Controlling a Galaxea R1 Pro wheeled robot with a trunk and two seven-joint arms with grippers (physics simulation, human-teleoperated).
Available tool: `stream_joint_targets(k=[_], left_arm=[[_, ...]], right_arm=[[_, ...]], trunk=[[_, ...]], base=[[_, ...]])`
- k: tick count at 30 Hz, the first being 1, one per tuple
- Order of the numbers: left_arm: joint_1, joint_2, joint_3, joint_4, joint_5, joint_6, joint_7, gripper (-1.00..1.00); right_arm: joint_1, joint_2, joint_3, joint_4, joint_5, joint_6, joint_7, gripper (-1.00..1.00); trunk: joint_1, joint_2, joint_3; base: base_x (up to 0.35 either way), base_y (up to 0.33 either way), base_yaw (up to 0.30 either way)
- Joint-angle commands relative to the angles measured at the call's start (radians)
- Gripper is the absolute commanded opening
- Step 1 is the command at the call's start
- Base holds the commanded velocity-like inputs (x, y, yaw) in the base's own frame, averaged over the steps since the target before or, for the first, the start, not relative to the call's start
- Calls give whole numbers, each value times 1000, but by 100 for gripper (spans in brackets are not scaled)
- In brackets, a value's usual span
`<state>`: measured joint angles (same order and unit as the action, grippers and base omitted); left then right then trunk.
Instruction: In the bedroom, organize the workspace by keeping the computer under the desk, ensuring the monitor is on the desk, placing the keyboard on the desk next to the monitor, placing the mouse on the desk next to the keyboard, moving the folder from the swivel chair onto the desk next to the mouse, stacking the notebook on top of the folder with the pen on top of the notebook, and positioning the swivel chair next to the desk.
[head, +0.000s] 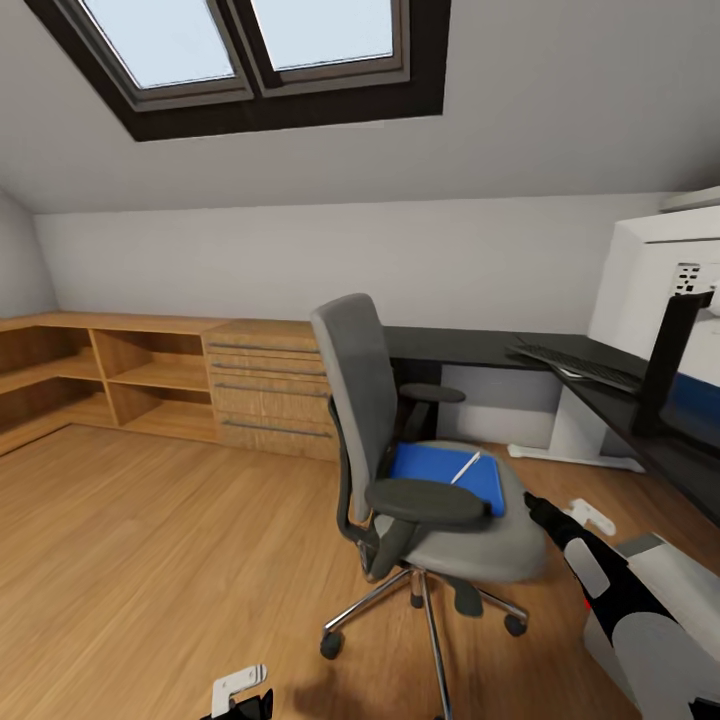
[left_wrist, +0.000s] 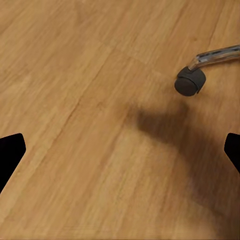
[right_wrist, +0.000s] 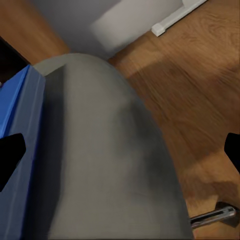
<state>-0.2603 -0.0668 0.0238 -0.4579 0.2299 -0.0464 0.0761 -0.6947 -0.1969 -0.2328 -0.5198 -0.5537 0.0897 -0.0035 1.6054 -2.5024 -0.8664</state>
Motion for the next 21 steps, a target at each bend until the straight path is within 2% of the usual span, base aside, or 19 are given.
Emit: stream_joint_targets(k=[1, 6, 12, 21], left_arm=[[0, -1, 2, 0, 5, -3, 1, 100], [0, -1, 2, 1, 5, -3, 1, 100], [0, -1, 2, 1, 5, -3, 1, 100], [0, -1, 2, 1, 5, -3, 1, 100]], right_arm=[[0, -1, -2, -2, -10, 9, 3, 100], [0, -3, -2, -2, -18, 19, 14, 100], [0, -4, -2, 0, -23, 22, 17, 100], [0, -4, -3, 0, -31, 47, 18, 100]], trunk=[[0, 0, -1], [0, 0, -1], [0, 0, -1], [0, 0, -1]], base=[[148, 0, 0], [212, 0, 0], [69, 0, 0], [162, 0, 0]])
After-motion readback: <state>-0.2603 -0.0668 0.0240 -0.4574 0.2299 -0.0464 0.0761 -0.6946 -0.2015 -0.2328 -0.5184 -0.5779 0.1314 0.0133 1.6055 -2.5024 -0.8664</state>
